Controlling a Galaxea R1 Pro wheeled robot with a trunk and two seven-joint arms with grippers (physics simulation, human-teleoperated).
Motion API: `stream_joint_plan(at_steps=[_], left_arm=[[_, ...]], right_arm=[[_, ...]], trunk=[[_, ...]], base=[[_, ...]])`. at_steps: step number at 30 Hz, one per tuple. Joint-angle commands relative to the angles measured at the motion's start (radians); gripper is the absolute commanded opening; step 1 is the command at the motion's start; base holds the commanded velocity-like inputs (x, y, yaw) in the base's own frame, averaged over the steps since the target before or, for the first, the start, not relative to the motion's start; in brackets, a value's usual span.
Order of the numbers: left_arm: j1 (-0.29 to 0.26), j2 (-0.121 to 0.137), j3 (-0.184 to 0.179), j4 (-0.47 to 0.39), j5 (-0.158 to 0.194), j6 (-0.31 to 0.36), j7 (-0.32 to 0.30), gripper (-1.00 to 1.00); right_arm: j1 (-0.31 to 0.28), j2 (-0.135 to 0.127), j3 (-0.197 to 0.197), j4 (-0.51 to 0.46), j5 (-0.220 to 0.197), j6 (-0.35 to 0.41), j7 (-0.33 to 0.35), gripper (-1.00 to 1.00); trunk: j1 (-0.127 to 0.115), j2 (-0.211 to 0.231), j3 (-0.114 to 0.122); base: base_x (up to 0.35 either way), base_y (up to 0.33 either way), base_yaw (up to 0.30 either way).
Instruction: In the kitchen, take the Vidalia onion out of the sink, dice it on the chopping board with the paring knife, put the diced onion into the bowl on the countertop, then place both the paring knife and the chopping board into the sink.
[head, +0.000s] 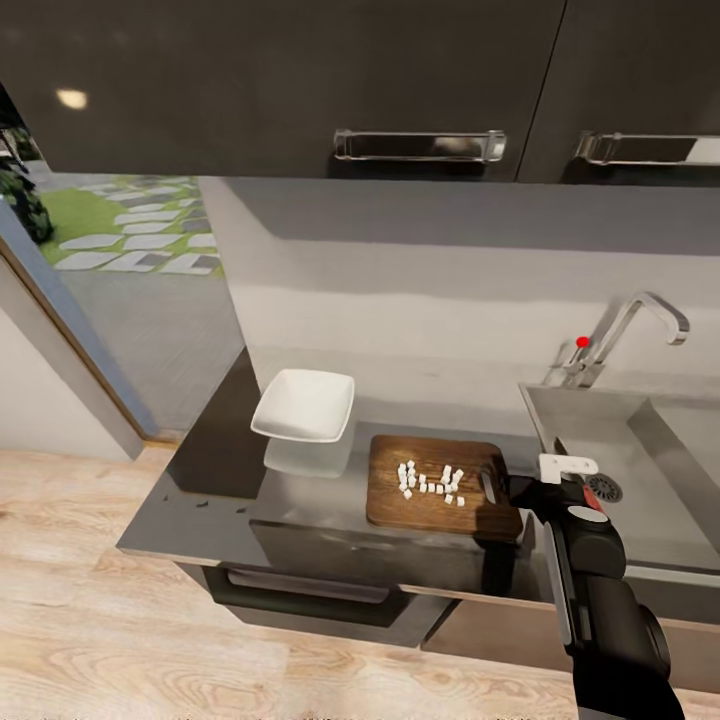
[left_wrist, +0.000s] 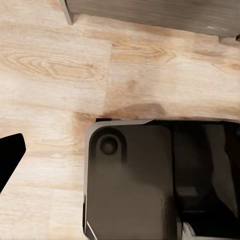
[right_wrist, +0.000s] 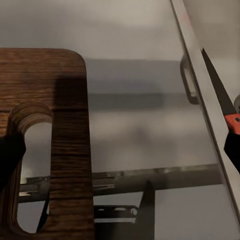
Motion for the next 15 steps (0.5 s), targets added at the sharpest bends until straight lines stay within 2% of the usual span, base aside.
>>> stream_joint_plan(at_steps=[1, 15], left_arm=[[0.000, 0.002, -0.005, -0.001, 0.007, -0.003, 0.007, 1.00], [0.000, 0.002, -0.005, -0.001, 0.007, -0.003, 0.007, 1.00]], right_arm=[[-0.001, 0.001, -0.001, -0.001, 0.006, 0.005, 0.005, 1.00], [-0.001, 0.001, 0.000, -0.001, 0.006, 0.005, 0.005, 1.00]], trunk=[[0.001, -0.002, -0.003], [0.001, -0.002, -0.020]], base=[[0.000, 0.000, 0.000], [0.000, 0.000, 0.000]])
